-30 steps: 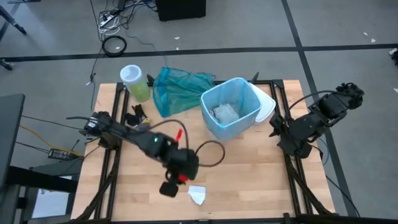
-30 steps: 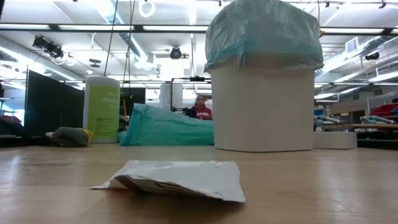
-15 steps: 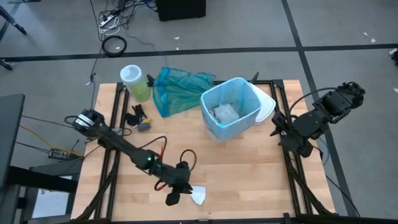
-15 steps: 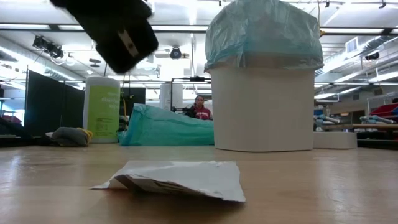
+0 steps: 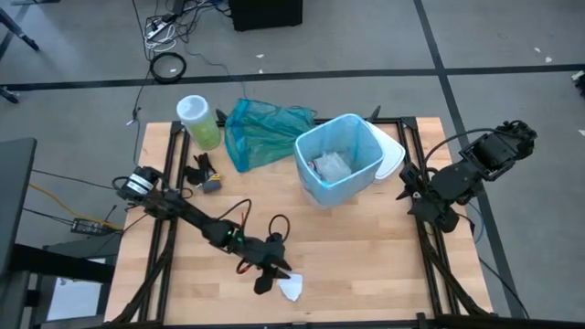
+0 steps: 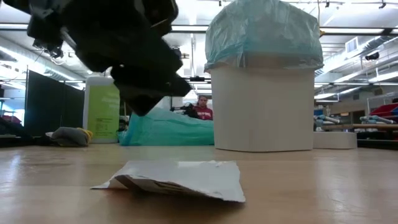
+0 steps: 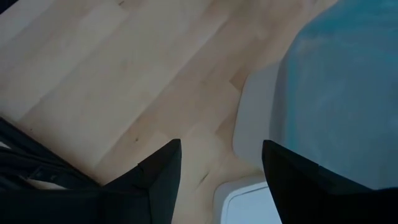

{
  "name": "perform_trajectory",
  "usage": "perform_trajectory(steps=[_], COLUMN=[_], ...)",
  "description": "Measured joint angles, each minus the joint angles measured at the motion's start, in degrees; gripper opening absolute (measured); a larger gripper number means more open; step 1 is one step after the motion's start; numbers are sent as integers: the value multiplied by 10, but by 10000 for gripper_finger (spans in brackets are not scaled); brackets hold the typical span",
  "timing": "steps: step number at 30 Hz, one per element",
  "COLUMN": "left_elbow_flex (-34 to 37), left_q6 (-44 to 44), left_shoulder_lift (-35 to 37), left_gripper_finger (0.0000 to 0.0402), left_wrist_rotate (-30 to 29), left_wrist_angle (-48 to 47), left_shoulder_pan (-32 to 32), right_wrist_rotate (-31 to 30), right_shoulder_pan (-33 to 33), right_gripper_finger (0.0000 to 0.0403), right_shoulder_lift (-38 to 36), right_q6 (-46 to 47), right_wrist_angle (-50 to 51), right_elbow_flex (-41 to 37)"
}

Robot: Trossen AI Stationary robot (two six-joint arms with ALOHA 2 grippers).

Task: Place trash/remove bag and relplace
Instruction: Put the white paper into the white trash bin

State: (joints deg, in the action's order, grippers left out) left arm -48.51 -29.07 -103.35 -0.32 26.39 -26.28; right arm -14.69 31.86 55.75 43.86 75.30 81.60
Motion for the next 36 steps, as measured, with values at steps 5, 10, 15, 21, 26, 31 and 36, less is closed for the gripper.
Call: perform_trajectory(steps=[5, 10, 15, 21, 26, 31, 36], left_elbow_flex=[0, 0, 0, 0, 0, -1, -29], left_q6=[-1, -19, -37, -46, -46, -46, -48], left_shoulder_lift=[-1, -6, -18, -29, -29, -42, -75], left_gripper_finger=[159, 180, 196, 200, 200, 200, 199], left_wrist_rotate=[0, 12, 11, 9, 7, 15, 41], left_wrist_angle=[-30, -50, -49, -59, -74, -73, -63], left_shoulder_pan=[6, 8, 8, 6, 4, -1, -1], right_wrist_rotate=[9, 9, 9, 9, 9, 9, 9], right_shoulder_pan=[0, 0, 0, 0, 0, 0, 0], right_gripper_finger=[210, 210, 210, 210, 210, 210, 210], right_shoulder_lift=[0, 1, 2, 2, 2, 2, 2], right_q6=[0, 0, 0, 1, 0, 0, 0], right_wrist_angle=[-10, -22, -29, -32, -36, -37, -37], right_elbow_flex=[0, 0, 0, 0, 0, 0, 0])
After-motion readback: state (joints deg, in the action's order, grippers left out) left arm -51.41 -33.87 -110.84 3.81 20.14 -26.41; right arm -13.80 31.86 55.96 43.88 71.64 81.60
